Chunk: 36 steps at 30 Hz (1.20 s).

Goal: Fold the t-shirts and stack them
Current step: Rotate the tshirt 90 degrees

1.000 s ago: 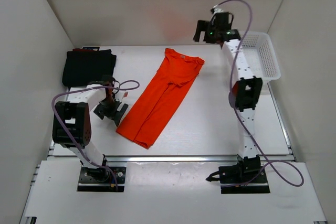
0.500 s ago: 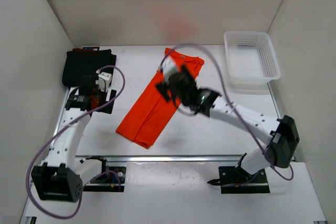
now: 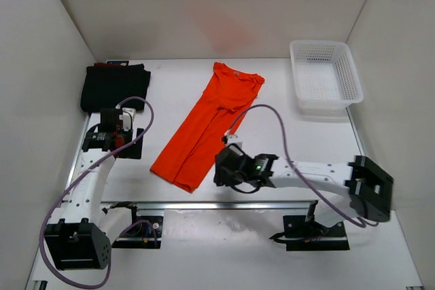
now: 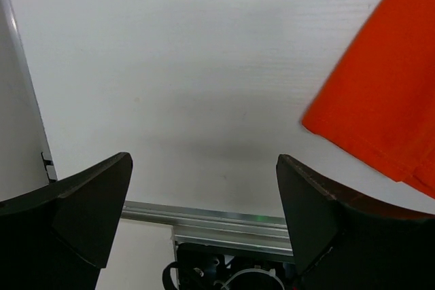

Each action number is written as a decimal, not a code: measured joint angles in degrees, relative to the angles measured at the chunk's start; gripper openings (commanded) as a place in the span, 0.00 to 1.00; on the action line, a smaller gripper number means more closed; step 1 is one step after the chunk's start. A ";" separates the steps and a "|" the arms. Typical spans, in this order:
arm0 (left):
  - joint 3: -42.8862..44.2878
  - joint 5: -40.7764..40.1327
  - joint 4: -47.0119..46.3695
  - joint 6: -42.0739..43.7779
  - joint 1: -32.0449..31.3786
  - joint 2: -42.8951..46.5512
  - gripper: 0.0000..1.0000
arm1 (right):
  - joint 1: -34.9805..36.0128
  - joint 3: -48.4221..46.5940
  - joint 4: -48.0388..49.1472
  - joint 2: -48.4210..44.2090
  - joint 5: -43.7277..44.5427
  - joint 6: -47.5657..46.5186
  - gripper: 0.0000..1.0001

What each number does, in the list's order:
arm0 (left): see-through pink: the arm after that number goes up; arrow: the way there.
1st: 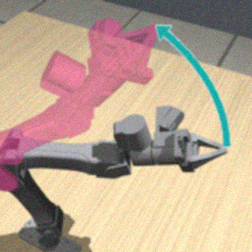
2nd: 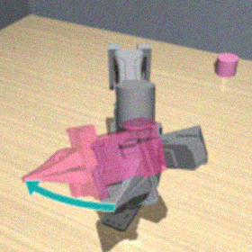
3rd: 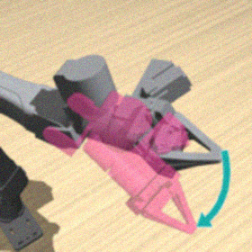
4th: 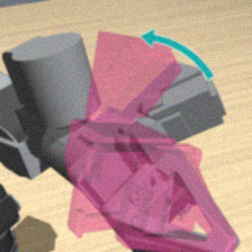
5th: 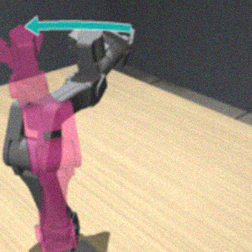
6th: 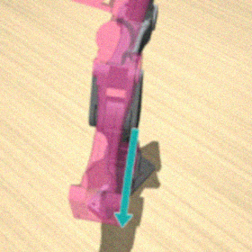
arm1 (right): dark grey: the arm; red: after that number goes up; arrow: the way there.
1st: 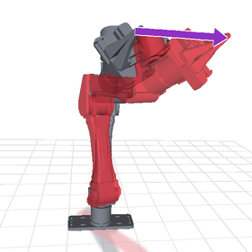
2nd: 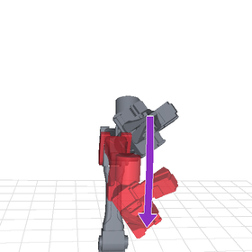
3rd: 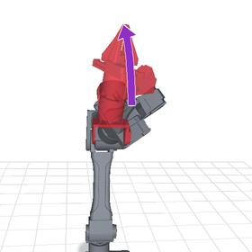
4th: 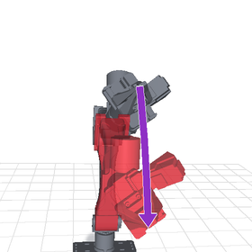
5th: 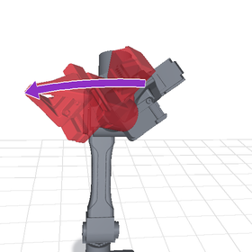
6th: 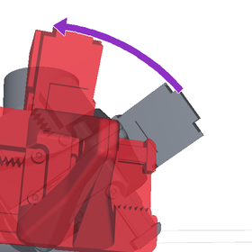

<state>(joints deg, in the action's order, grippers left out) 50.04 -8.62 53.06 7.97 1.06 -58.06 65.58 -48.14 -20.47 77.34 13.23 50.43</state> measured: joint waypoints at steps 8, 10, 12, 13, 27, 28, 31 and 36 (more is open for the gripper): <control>-1.27 0.09 0.44 -1.01 -3.50 1.79 0.99 | 1.75 -15.85 -5.66 20.72 -3.10 15.87 0.46; -1.29 0.09 0.44 -1.01 -4.00 2.34 0.98 | 1.68 -19.41 -6.95 23.52 -3.58 17.97 0.46; -1.29 0.11 0.46 -1.03 -4.26 3.15 0.99 | 1.53 -21.81 -7.93 25.75 -4.37 19.85 0.46; -1.29 0.11 0.44 -1.03 -4.37 3.61 0.99 | 1.31 -22.05 -7.91 26.34 -5.11 20.61 0.47; -1.29 0.26 0.44 -0.98 -6.80 6.10 0.98 | 0.50 -36.04 -19.39 38.80 -10.73 21.35 0.47; -1.31 0.28 0.44 -0.96 -6.93 6.14 0.98 | 0.50 -36.61 -19.56 39.34 -10.82 21.31 0.46; -1.31 0.22 0.44 -0.94 -7.54 6.29 0.99 | 0.52 -36.48 -20.35 39.56 -11.67 21.53 0.38; -1.33 -0.04 0.13 -0.59 -8.07 6.82 0.98 | 0.52 -33.83 -18.21 39.01 -16.00 22.27 0.01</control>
<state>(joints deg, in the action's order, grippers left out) 48.71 -8.67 53.19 7.38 -7.01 -51.24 66.11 -81.97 -38.68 116.36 -2.76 72.71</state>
